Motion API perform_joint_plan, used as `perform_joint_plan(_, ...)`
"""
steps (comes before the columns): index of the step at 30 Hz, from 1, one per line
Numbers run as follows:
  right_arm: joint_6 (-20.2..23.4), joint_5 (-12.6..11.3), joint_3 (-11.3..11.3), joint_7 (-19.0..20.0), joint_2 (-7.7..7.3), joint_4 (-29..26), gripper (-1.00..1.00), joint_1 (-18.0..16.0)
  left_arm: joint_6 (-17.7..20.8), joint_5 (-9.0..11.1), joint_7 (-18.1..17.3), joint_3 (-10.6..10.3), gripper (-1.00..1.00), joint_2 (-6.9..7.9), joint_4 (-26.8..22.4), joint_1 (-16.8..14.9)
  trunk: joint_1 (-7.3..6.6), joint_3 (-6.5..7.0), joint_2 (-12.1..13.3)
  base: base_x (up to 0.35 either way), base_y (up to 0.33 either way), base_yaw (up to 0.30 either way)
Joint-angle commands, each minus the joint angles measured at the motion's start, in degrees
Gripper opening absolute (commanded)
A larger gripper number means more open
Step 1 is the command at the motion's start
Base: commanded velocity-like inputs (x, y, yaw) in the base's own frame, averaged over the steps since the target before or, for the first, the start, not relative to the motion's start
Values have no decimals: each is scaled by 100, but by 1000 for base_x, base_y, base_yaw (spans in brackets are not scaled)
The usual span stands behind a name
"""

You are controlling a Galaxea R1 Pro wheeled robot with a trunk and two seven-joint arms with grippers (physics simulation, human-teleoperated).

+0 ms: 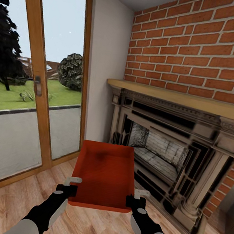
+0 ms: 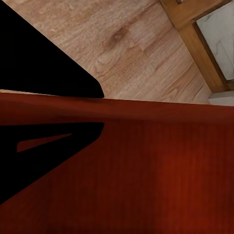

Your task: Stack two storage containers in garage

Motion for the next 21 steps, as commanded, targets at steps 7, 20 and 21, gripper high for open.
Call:
perform_joint_plan(7, -22, 40, -160, -414, 6, -35, -100, -7, 39, 25, 69, -17, -100, -14, -3, 2, 0, 56, -5, 0, 0, 0)
perform_joint_plan(20, -22, 40, -160, -414, 6, -35, -100, -7, 38, 28, 69, -17, -100, -14, -5, 2, 0, 173, -5, 0, 0, 0)
perform_joint_plan(21, -22, 40, -162, -412, 6, -35, -100, -7, 37, 28, 69, -17, -100, -14, -5, 2, 0, 181, -5, 0, 0, 0)
